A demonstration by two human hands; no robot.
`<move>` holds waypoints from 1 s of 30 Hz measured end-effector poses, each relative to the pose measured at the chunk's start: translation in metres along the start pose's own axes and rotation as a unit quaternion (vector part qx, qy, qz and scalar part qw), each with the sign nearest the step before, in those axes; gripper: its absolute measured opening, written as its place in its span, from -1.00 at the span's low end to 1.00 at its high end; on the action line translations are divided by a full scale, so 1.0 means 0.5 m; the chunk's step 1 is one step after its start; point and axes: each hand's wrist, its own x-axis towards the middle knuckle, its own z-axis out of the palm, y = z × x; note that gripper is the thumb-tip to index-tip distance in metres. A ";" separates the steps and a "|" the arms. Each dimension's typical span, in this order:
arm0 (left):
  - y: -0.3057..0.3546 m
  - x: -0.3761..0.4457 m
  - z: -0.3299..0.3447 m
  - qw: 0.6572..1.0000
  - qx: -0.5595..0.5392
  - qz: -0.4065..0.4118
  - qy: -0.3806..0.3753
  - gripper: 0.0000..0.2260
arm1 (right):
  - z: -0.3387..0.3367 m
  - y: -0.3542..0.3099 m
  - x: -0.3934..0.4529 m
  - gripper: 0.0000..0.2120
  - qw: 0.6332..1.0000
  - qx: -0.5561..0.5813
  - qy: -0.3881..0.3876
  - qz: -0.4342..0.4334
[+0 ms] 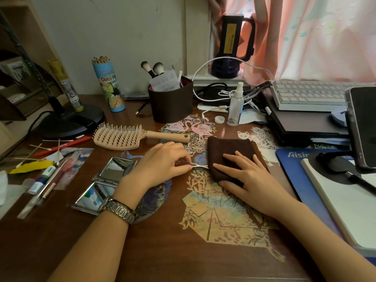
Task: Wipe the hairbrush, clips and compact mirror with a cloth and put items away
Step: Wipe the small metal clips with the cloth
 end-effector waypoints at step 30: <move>-0.051 -0.041 -0.050 0.988 0.030 -0.145 0.033 -0.79 | 0.002 0.001 0.002 -0.52 1.000 0.003 0.002 -0.001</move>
